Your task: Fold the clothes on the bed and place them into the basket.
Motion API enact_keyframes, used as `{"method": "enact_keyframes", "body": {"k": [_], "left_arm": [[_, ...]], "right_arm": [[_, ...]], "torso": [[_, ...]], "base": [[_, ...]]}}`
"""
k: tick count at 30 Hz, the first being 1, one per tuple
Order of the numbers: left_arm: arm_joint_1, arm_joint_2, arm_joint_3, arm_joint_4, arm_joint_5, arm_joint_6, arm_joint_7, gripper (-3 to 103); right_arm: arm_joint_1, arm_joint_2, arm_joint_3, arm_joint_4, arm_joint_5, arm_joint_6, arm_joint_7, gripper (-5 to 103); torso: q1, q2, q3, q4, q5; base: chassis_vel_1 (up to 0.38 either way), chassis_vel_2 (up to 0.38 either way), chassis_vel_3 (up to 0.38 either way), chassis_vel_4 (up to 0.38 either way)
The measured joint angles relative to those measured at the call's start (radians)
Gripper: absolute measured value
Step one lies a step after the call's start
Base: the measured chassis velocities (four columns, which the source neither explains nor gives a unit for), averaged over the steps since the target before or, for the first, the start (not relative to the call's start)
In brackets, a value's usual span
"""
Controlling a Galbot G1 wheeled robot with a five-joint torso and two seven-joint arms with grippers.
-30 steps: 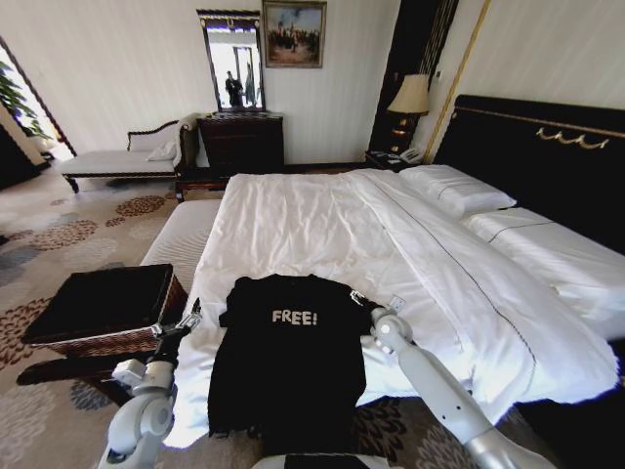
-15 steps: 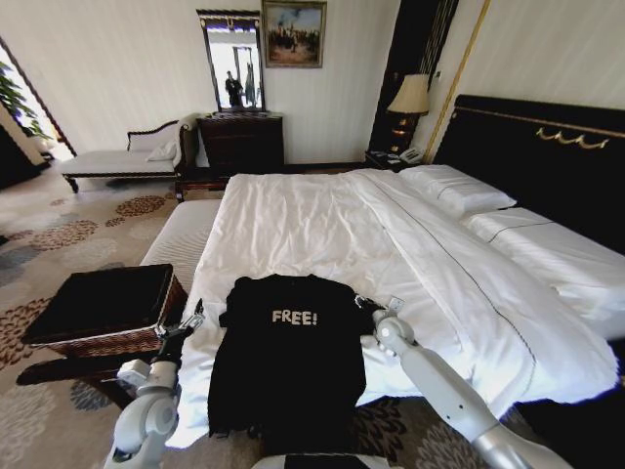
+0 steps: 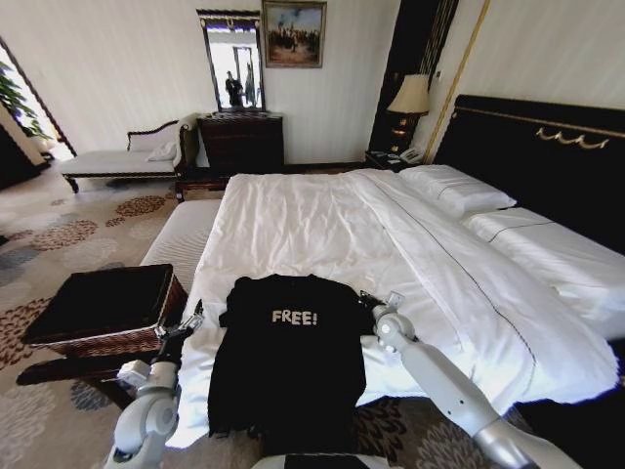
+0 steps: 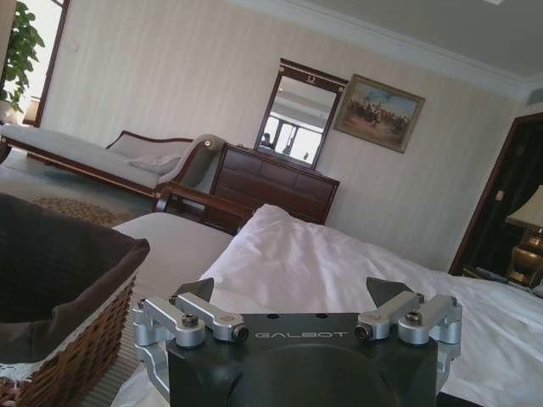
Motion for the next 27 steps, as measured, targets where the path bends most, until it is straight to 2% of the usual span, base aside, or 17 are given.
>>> {"method": "enact_keyframes", "body": {"k": [3,4,9,10,12,15,16,18,20,24,27], "left_arm": [[0.0,-0.001,0.002,0.0,0.002,0.0,0.0,100],[0.0,-0.001,0.002,0.0,0.002,0.0,0.0,100],[0.001,-0.001,0.002,0.0,0.003,0.0,0.0,100],[0.001,-0.001,0.002,0.0,0.003,0.0,0.0,100],[0.001,-0.001,0.002,0.0,0.003,0.0,0.0,100],[0.002,-0.001,0.002,0.0,0.003,-0.001,0.0,100],[0.002,0.0,0.002,0.0,0.003,-0.001,0.0,100],[0.002,0.0,0.002,0.0,0.003,-0.001,0.0,100],[0.003,0.001,0.002,0.0,0.003,-0.002,0.0,100],[0.003,0.003,0.0,0.001,0.003,-0.002,0.0,100],[0.003,0.003,0.0,0.001,0.003,-0.003,0.0,100]], "right_arm": [[-0.007,-0.005,0.001,0.007,0.002,-0.004,0.001,-1],[-0.01,-0.007,0.001,0.012,0.005,-0.005,0.001,4],[-0.023,-0.015,0.0,0.027,0.018,-0.014,0.001,9],[-0.026,-0.016,-0.003,0.029,0.018,-0.015,0.001,20],[-0.032,-0.017,-0.01,0.03,0.016,-0.017,0.0,31],[-0.036,-0.016,-0.013,0.031,0.014,-0.017,-0.001,31],[-0.037,-0.016,-0.014,0.031,0.013,-0.017,-0.001,42],[-0.037,-0.015,-0.015,0.031,0.012,-0.017,-0.004,55],[-0.037,-0.014,-0.015,0.031,0.011,-0.017,-0.006,55],[-0.034,-0.015,-0.017,0.027,0.009,-0.014,-0.008,35],[-0.032,-0.017,-0.018,0.027,0.009,-0.012,-0.008,29]], "torso": [[0.0,0.0,0.0,0.0,0.0001],[0.0,0.0,0.0,0.0,0.0001],[0.0,0.0,0.0,0.0,0.0],[0.0,0.0,0.0,0.0,0.0],[0.0,0.0,0.0,0.0,0.0001],[0.0,0.0,0.0,0.0,0.0],[0.0,0.0,0.0,0.0,0.0001],[0.0,0.0,0.0,0.0,0.0001],[0.0,0.0,0.0,0.0,0.0],[0.0,0.0,0.0,0.0,0.0],[0.0,0.0,0.0,0.0,0.0]], "base": [[0.0,0.0,0.0,0.0],[0.0,0.0,0.0,0.0],[0.0,0.0,0.0,0.0],[0.0,0.0,0.0,0.0],[0.0,0.0,0.0,0.0],[0.0,0.0,0.0,0.0],[0.0,0.0,0.0,0.0],[0.0,0.0,0.0,0.0],[0.0,0.0,0.0,0.0],[0.0,0.0,0.0,0.0],[0.0,0.0,0.0,0.0]]}}
